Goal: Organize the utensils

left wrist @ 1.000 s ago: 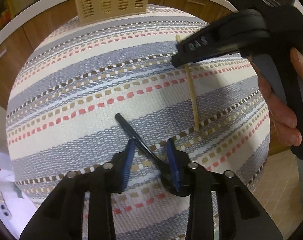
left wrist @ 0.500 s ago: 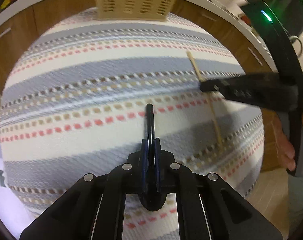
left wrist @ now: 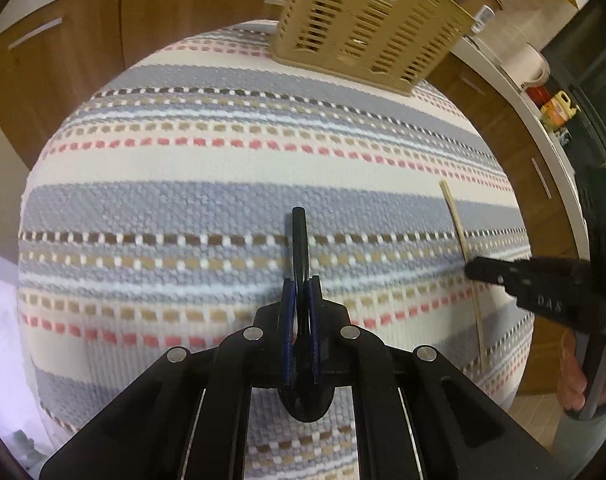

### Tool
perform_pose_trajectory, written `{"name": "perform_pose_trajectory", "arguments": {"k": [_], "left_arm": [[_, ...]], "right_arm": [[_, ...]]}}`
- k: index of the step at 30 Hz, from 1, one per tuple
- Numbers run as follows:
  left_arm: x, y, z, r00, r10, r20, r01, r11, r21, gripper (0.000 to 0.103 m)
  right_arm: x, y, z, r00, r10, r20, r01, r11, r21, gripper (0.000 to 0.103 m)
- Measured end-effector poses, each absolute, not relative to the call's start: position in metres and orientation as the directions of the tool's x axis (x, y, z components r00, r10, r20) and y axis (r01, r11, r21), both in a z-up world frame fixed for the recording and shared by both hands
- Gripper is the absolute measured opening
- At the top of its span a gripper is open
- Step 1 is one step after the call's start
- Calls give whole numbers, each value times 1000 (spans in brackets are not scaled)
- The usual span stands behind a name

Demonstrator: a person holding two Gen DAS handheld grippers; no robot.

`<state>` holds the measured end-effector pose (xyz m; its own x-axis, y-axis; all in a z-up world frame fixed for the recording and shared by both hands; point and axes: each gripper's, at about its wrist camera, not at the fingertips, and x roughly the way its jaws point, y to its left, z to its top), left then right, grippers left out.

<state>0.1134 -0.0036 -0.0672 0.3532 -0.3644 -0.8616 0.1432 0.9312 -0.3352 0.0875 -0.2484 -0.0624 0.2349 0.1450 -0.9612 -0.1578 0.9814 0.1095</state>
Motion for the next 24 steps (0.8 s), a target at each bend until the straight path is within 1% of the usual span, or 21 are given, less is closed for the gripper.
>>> {"name": "perform_pose_trajectory", "arguments": {"k": [1,2,3,4,5,7,12,13,14,15,20,21,22,23,24], "left_arm": [[118,-1,-67,348,-362,-865,137,932,-335,5],[121,0,-67,345,-358,-868,134,934,-332,6],[122,2,-67,346,-352,-870,134,936,-325,8],[124,3,-65,348,-344,-872,141,939,-314,10],[124,5,-63,346,-343,-874,150,939,-309,16],[126,8,-62,326,-360,-874,163,932,-323,19],[127,0,-66,222,-390,-894,227,912,-341,19],[125,-2,-67,213,-381,-900,237,913,-331,19],[124,-3,-67,207,-370,-906,248,915,-317,19],[124,-5,-67,204,-362,-910,256,917,-307,19],[128,-18,-67,170,-320,-932,315,914,-257,20],[128,-21,-66,170,-309,-936,321,915,-244,20],[128,-25,-66,171,-299,-939,331,915,-232,20],[128,-28,-66,170,-290,-942,342,914,-220,21],[129,-33,-67,169,-283,-944,350,913,-211,22]], "right_arm": [[88,-248,-62,233,144,-962,-158,981,108,16],[89,-248,-61,234,145,-961,-157,981,110,29],[89,-248,-59,241,146,-959,-155,982,110,37],[89,-247,-57,257,140,-956,-156,983,102,50],[88,-248,-53,273,134,-953,-161,983,92,51],[88,-247,-47,295,118,-948,-172,983,69,51],[96,-246,-50,265,95,-960,-178,983,48,50],[99,-243,-52,256,85,-963,-180,983,38,46],[102,-240,-56,241,82,-967,-182,983,38,39],[104,-239,-58,230,84,-969,-180,983,43,36],[113,-238,-61,233,67,-970,-147,989,33,33],[114,-234,-61,235,54,-971,-150,989,19,31],[115,-232,-61,239,30,-970,-153,988,-7,25],[115,-231,-62,242,15,-970,-157,987,-24,22],[114,-231,-61,243,11,-970,-160,987,-29,22]]}}
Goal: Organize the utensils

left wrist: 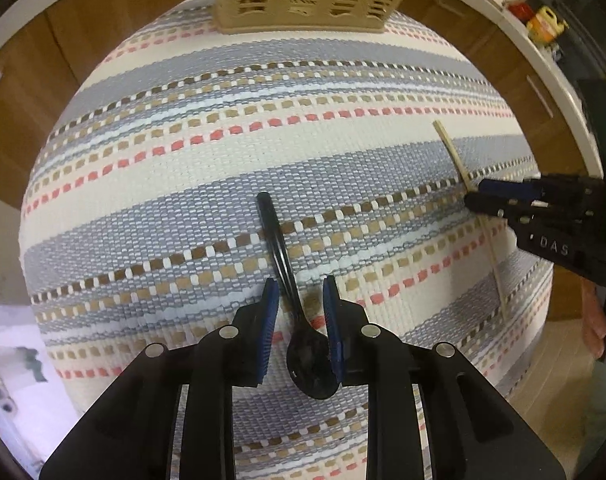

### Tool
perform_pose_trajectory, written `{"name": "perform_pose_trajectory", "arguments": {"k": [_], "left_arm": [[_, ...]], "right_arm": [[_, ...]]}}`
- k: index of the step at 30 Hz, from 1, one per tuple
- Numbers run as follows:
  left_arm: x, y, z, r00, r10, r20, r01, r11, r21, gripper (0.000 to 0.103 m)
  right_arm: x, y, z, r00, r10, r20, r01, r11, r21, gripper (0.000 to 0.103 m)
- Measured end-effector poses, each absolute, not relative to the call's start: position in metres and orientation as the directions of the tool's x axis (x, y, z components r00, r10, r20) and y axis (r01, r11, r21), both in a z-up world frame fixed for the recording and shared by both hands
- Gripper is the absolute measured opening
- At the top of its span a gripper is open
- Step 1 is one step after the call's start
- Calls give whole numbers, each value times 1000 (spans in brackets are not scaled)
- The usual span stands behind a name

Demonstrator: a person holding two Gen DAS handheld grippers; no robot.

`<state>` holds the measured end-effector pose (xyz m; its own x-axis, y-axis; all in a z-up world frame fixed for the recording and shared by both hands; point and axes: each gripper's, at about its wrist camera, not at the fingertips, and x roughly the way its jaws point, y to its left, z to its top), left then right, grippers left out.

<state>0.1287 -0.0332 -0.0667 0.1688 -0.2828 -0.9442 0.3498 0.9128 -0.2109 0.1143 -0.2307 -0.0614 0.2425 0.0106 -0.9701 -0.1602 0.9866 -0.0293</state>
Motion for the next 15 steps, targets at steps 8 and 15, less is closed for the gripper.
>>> {"name": "perform_pose_trajectory", "arguments": {"k": [8,15], "left_arm": [[121,-67,-64,203,-149,-968,422,905,-51,22],[118,-78,-64,258,-106,-960,401,916,7,4]], "right_arm": [[116,-215,-61,256,-16,-967,-203,977,-69,14],[106,-208,-62,271,-11,-962,-224,972,-74,6]]}}
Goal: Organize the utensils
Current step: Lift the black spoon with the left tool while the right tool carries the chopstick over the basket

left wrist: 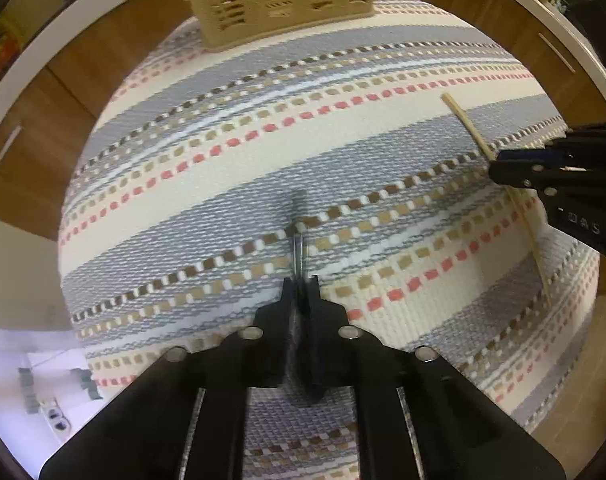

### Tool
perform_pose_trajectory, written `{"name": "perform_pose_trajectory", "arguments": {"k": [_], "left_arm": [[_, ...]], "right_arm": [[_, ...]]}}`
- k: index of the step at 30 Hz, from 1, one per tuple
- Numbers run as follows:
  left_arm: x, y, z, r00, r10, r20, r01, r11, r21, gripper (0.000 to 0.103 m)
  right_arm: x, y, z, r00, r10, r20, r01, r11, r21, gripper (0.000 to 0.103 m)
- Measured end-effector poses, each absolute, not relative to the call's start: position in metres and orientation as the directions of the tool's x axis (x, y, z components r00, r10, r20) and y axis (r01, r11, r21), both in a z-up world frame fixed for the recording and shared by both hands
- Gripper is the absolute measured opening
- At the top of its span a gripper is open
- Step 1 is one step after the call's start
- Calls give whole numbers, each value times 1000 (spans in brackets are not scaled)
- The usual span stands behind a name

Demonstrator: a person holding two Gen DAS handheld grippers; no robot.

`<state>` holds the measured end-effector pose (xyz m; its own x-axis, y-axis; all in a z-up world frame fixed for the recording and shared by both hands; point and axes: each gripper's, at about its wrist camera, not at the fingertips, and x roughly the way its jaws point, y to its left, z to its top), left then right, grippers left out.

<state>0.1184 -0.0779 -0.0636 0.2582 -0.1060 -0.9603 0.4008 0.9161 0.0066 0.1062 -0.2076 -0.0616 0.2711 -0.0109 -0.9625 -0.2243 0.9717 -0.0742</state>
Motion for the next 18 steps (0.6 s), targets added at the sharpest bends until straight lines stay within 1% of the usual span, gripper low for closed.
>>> {"name": "perform_pose_trajectory", "arguments": {"k": [2,4,10,12,14,18], "left_arm": [[121,-72,-62,251,-158,-955,373,926,-55,3],[122,-64,-60,245,-251,-936,345,925,-158,3],[119,-50,-46,309,-387,-869,292,908,-300,4],[117,-47,-37,356,-402,-844,295,905,-307,4],[116,-45,-26,394,-421,-817,296,900,-320,4],[122,-39,-14,418,-430,-800,296,897,-327,4]], "right_arm": [[103,-209,-61,270,3,-963,-224,973,-59,6],[102,-211,-60,274,48,-961,-220,975,-14,6],[89,-234,-38,354,192,-915,-227,967,115,4],[80,-245,-25,411,277,-869,-242,952,189,3],[73,-256,-18,458,306,-835,-228,948,222,3],[68,-270,-23,457,333,-825,-214,941,262,3]]}}
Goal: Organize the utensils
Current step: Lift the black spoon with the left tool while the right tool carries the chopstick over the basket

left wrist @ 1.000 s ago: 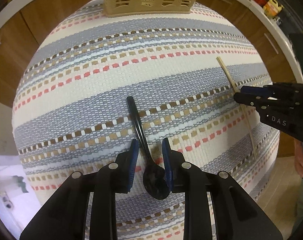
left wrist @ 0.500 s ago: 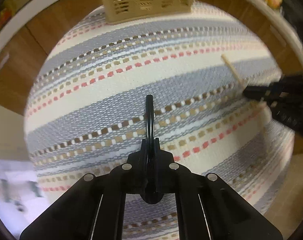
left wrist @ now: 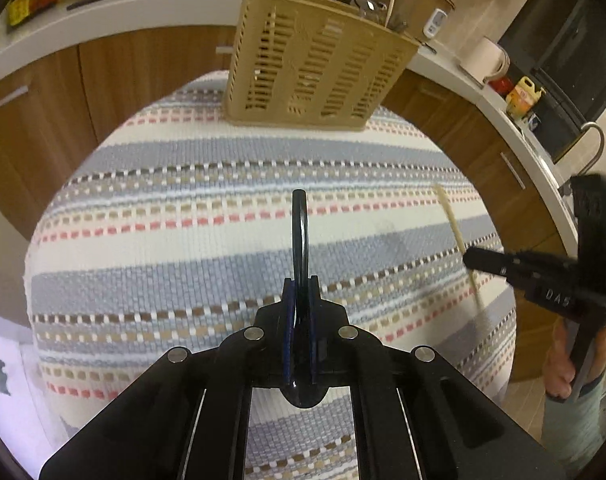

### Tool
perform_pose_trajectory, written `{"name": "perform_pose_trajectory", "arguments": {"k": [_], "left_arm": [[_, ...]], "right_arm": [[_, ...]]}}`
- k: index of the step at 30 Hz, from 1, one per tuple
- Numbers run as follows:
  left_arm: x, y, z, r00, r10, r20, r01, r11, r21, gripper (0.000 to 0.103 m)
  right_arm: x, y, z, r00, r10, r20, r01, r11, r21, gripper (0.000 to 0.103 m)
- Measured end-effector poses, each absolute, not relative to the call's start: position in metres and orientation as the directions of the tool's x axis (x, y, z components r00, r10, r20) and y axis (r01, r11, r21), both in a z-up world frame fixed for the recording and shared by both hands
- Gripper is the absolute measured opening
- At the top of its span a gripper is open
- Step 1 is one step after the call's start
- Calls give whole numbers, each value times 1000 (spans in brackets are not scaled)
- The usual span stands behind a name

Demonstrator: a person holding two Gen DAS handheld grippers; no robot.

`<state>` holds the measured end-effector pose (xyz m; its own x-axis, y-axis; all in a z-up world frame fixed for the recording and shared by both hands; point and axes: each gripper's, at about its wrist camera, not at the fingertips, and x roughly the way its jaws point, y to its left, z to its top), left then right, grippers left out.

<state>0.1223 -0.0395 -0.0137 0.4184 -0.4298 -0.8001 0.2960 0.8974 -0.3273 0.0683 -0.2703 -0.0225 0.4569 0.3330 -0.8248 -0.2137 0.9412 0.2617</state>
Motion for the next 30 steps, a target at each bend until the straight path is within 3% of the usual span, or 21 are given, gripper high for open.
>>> {"name": "perform_pose_trajectory", "arguments": {"k": [6,12,21,30], "left_arm": [[124,-28,-4,445,-474,-760,292,879,-378,4],[117,-22,12,514,-500,-697,313,866,-390,4],[118,-24,93,717,-495,-490,381,868,-318,4],[162,-22,138,777,-554,-297,439,817,-374,4]], "right_arm": [[65,-280,-11,517,360,-776,-223,933,284,3],[51,-282,26,634,432,-641,-311,902,300,3],[50,-291,95,798,454,-396,-354,886,301,3],[103,-296,146,856,436,-278,-352,885,305,3]]}}
